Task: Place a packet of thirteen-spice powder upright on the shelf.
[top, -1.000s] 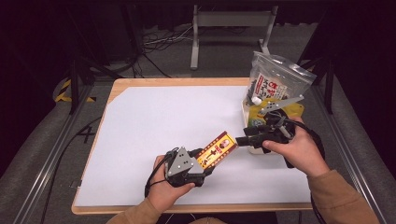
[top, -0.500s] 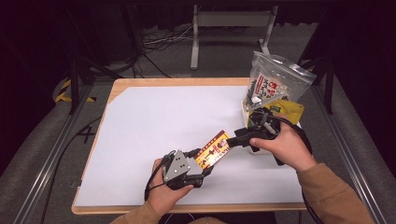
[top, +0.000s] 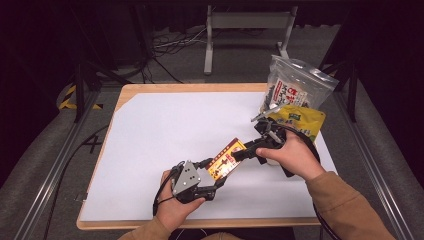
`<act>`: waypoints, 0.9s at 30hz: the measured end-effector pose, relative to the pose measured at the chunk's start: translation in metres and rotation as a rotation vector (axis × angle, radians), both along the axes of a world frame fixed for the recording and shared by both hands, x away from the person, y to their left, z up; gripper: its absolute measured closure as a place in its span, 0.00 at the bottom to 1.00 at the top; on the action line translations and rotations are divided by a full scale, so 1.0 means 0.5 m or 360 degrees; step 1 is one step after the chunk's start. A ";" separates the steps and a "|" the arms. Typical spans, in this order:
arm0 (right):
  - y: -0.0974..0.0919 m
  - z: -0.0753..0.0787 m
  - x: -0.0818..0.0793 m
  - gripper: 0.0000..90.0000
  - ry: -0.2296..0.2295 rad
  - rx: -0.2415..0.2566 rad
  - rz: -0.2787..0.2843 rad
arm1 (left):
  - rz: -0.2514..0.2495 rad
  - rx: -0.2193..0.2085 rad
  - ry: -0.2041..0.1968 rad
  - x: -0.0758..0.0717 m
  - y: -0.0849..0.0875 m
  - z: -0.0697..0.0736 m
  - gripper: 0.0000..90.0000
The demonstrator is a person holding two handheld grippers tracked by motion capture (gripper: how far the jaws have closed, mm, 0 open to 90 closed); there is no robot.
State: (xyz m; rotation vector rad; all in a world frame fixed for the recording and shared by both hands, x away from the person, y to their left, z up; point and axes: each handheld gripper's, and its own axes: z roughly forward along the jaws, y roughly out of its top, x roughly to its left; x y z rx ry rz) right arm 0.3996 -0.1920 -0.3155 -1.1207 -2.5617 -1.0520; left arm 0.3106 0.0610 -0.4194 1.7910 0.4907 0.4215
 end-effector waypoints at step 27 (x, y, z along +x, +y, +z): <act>-0.005 0.011 -0.003 0.71 0.0077 0.0133 0.0081 | -0.0013 0.0074 0.0032 0.002 -0.013 -0.007 0.35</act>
